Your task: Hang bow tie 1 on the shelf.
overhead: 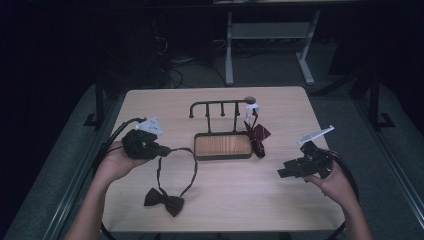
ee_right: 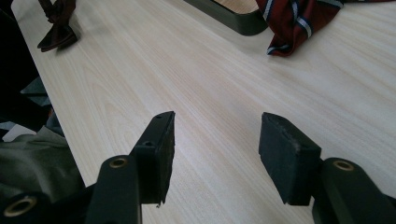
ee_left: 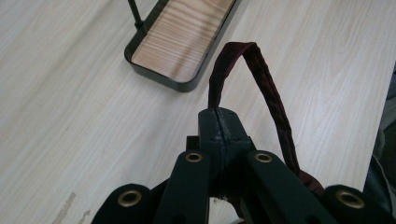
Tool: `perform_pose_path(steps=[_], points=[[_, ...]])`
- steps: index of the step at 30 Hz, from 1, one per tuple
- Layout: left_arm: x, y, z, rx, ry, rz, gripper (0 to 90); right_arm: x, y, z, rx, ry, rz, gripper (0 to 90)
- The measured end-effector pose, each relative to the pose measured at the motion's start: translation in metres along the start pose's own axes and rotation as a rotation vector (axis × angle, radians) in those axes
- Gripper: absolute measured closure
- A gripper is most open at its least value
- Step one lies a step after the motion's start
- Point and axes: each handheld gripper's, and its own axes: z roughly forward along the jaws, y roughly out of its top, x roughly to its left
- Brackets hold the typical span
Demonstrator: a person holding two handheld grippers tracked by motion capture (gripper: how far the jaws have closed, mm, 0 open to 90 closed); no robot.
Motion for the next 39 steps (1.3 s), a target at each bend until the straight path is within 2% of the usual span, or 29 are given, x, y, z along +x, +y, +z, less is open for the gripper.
perform_pose_path(steps=[18, 22, 32, 39], points=[[0.013, 0.028, -0.010, -0.019, 0.013, 0.015, 90.0, 0.001, 0.000, -0.003, -0.007, 0.000, 0.000, 45.4], [0.017, 0.034, -0.011, -0.029, 0.008, 0.004, 90.0, 0.001, 0.000, -0.004, -0.009, -0.001, 0.000, 45.4], [0.029, 0.049, -0.010, -0.016, -0.003, 0.003, 90.0, 0.000, -0.001, -0.005, -0.010, 0.001, -0.001, 45.4], [0.033, 0.057, -0.015, -0.036, -0.004, 0.006, 90.0, -0.001, -0.001, -0.006, -0.011, 0.003, 0.005, 45.4]])
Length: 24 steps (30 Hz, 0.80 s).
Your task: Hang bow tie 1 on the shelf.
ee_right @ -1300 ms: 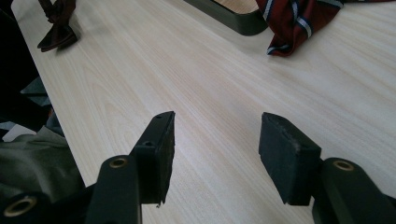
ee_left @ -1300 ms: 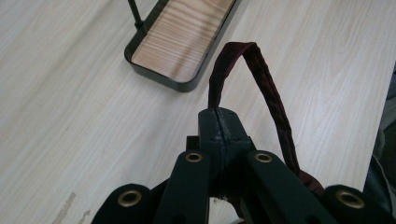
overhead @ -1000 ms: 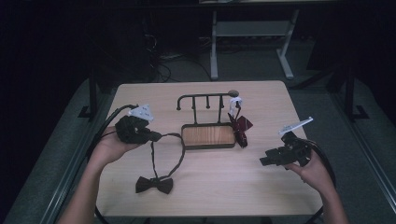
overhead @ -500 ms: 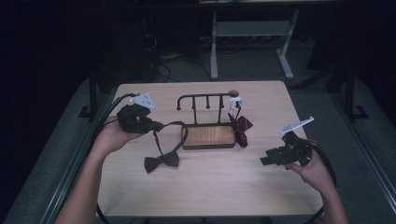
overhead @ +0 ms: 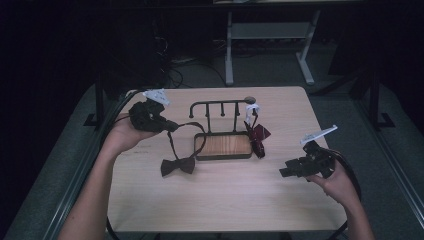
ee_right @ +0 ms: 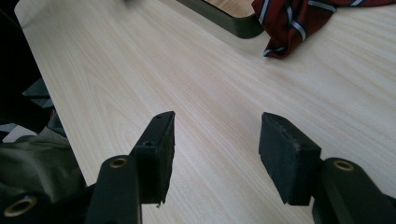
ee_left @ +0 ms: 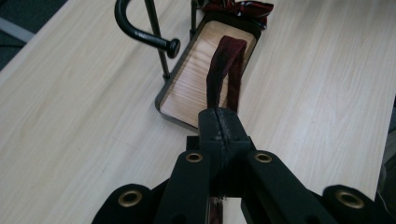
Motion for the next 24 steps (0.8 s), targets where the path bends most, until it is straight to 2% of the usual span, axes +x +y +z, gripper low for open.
perform_pose_path(steps=[3, 4, 13, 20, 22, 24], points=[[0.002, 0.003, -0.002, 0.001, 0.007, 0.008, 90.0, 0.000, 0.000, 0.000, 0.000, 0.001, -0.003, 45.4], [0.002, 0.003, -0.002, -0.001, 0.006, -0.003, 90.0, 0.000, 0.000, 0.001, 0.000, 0.001, -0.004, 45.4], [0.013, 0.012, -0.008, 0.003, 0.018, -0.013, 90.0, 0.000, 0.000, 0.000, 0.000, 0.001, -0.002, 45.4], [0.025, 0.018, -0.009, 0.014, 0.036, -0.051, 90.0, -0.001, 0.000, -0.002, -0.006, 0.000, -0.001, 45.4], [0.028, 0.018, -0.008, 0.009, 0.024, -0.064, 90.0, -0.001, -0.001, -0.003, -0.007, 0.000, 0.004, 45.4], [0.031, 0.018, -0.005, 0.016, 0.029, -0.075, 90.0, -0.001, -0.001, -0.003, -0.005, -0.001, 0.003, 45.4]])
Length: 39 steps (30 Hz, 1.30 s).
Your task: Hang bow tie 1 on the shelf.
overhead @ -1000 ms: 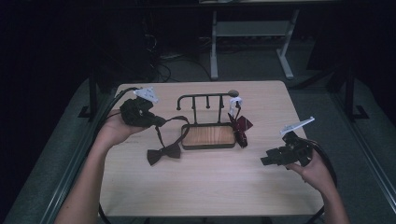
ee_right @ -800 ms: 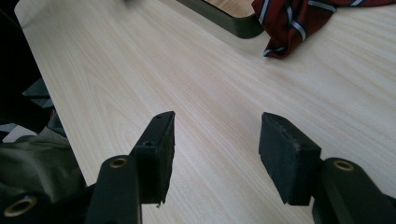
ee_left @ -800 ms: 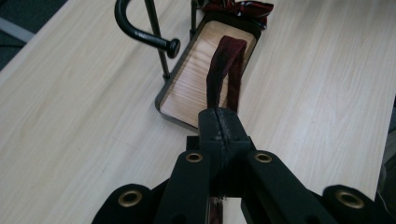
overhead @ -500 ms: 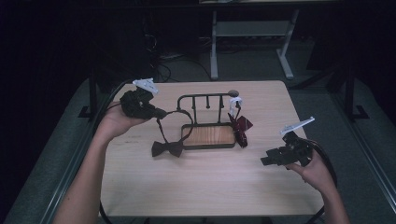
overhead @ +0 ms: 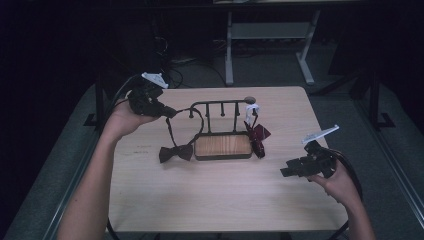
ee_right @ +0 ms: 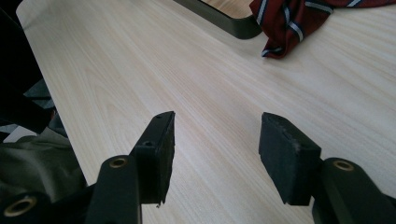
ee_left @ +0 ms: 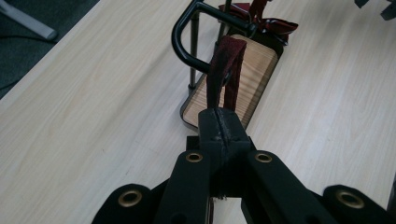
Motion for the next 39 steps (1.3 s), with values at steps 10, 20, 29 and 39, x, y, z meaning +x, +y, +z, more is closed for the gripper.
perform_pose_path(steps=[10, 20, 29, 39], points=[[0.009, 0.001, 0.011, 0.028, 0.021, -0.034, 90.0, 0.000, 0.000, -0.001, -0.002, -0.001, -0.001, 45.4], [0.015, 0.001, 0.018, 0.055, 0.039, -0.054, 90.0, 0.000, 0.000, -0.002, -0.003, -0.002, 0.001, 45.4], [0.018, 0.002, 0.021, 0.068, 0.045, -0.058, 89.8, 0.000, 0.000, -0.001, 0.000, 0.000, -0.005, 45.4], [0.018, 0.002, 0.026, 0.084, 0.067, -0.073, 80.4, -0.001, 0.000, -0.002, -0.003, -0.002, -0.002, 45.4]])
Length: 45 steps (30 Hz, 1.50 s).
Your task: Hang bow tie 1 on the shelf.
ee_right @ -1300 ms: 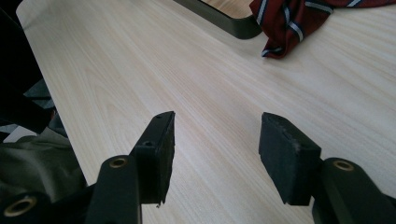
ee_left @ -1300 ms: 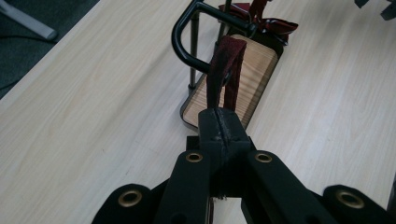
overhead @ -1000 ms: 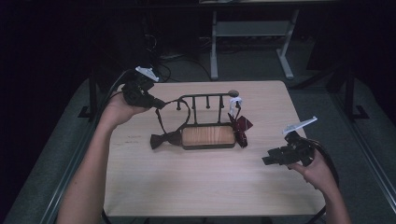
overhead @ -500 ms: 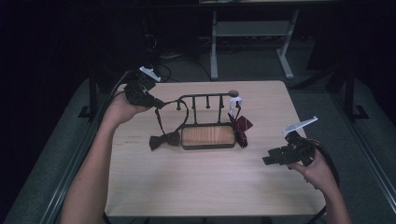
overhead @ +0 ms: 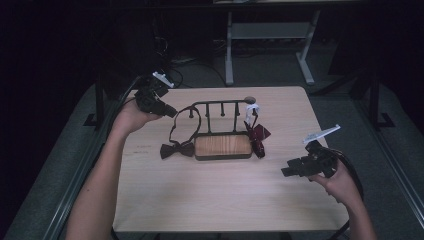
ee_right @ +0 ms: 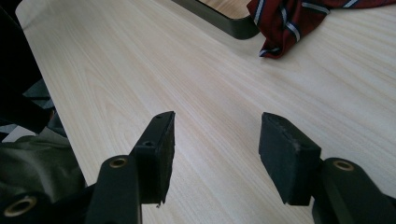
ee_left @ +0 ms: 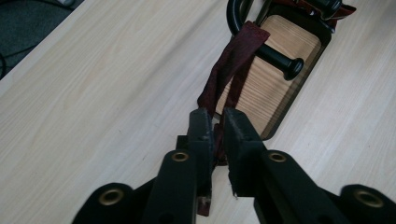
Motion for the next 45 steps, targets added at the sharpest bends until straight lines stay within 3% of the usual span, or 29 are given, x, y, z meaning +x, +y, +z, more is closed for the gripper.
perform_pose_path(steps=[10, 20, 45], points=[[-0.007, -0.003, -0.003, 0.027, 0.003, 0.025, 72.5, -0.005, -0.002, -0.001, -0.005, -0.007, 0.014, 44.7], [-0.018, -0.010, -0.004, 0.019, 0.004, 0.056, 66.9, -0.008, -0.005, -0.007, -0.027, -0.014, 0.030, 43.4], [-0.028, -0.043, -0.008, 0.001, 0.017, 0.061, 60.0, -0.010, -0.006, -0.009, -0.034, -0.027, 0.035, 42.8]])
